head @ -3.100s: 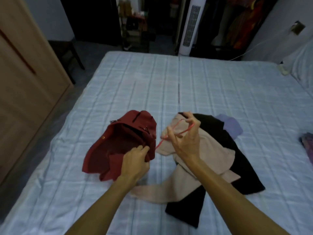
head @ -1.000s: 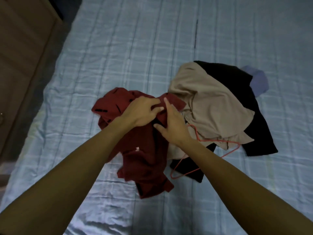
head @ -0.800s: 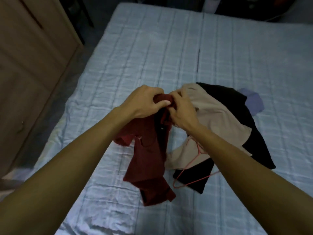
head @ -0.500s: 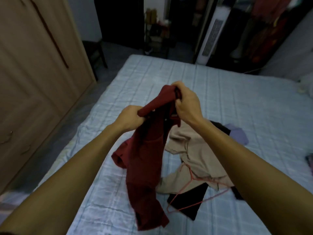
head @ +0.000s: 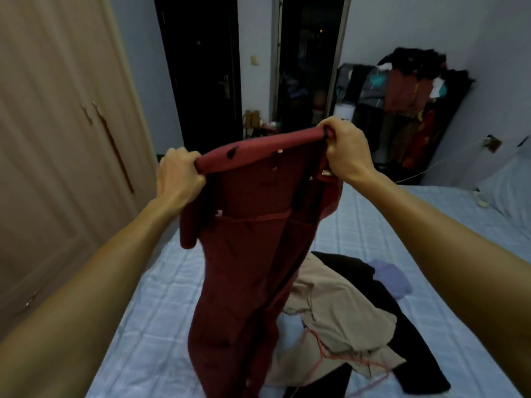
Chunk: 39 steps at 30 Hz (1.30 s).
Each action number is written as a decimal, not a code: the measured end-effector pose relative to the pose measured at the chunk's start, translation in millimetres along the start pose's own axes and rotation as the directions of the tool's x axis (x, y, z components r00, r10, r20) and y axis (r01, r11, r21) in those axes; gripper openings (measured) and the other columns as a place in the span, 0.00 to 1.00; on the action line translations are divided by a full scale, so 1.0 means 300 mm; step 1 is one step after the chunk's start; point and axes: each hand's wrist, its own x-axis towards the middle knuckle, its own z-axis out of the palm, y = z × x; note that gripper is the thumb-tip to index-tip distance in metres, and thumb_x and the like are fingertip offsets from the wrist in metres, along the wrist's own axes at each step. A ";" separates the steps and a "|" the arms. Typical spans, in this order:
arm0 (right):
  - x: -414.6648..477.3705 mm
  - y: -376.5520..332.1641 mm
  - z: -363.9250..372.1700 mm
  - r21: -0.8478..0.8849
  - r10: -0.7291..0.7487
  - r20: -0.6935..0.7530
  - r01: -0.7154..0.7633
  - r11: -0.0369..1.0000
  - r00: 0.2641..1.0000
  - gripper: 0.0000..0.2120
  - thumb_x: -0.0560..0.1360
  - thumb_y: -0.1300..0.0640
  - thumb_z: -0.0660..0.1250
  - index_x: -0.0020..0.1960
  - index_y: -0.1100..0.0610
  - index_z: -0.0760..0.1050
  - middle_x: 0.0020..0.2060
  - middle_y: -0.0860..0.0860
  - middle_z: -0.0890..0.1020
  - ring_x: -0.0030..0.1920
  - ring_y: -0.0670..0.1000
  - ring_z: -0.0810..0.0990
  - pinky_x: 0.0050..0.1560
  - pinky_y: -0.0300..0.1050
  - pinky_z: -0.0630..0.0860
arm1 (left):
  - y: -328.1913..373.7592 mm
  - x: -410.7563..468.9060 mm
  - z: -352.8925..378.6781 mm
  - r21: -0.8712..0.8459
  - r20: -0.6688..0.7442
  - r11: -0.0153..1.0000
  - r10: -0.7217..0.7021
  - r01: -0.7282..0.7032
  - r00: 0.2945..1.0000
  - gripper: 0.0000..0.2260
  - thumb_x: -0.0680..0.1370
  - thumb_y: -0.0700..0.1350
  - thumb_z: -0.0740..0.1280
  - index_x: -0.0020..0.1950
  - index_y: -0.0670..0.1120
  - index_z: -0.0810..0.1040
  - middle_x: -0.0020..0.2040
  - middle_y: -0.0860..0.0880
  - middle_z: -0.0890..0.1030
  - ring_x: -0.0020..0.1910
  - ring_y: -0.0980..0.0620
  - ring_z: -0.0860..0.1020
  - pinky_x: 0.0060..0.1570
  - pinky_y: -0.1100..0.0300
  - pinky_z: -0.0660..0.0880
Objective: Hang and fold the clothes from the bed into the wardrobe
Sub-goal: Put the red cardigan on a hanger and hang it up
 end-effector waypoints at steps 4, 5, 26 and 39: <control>0.047 0.014 -0.094 0.049 0.035 -0.054 -0.032 0.998 0.998 0.13 0.77 0.63 0.57 0.56 0.53 0.76 0.49 0.55 0.78 0.49 0.54 0.76 0.47 0.47 0.72 | 0.045 0.025 -0.097 -0.068 -0.054 0.997 -0.047 0.043 0.997 0.04 0.71 0.43 0.68 0.38 0.43 0.76 0.35 0.45 0.77 0.36 0.43 0.74 0.35 0.52 0.71; 0.053 0.018 -0.111 0.047 0.036 -0.065 -0.033 0.998 0.997 0.13 0.77 0.63 0.57 0.56 0.54 0.76 0.49 0.56 0.78 0.48 0.53 0.76 0.46 0.45 0.70 | 0.057 0.032 -0.114 -0.089 -0.050 0.994 -0.071 0.067 0.996 0.06 0.72 0.45 0.68 0.38 0.44 0.75 0.34 0.46 0.77 0.33 0.45 0.74 0.33 0.53 0.71; -0.076 -0.146 -0.051 0.368 0.125 0.194 -0.191 0.910 0.973 0.13 0.71 0.52 0.71 0.54 0.51 0.75 0.42 0.48 0.81 0.44 0.47 0.80 0.45 0.43 0.78 | 0.504 0.036 -0.008 -0.509 0.136 0.853 0.211 -0.114 0.968 0.26 0.66 0.41 0.71 0.62 0.57 0.75 0.49 0.53 0.83 0.48 0.56 0.81 0.50 0.53 0.79; -0.434 0.019 0.242 0.403 0.266 0.501 -0.493 0.771 0.824 0.03 0.75 0.49 0.67 0.47 0.47 0.78 0.41 0.44 0.81 0.45 0.47 0.80 0.42 0.40 0.74 | 0.407 0.052 -0.060 -0.484 -0.105 0.867 0.079 -0.120 0.991 0.13 0.68 0.36 0.65 0.42 0.52 0.83 0.37 0.54 0.83 0.36 0.56 0.81 0.37 0.57 0.79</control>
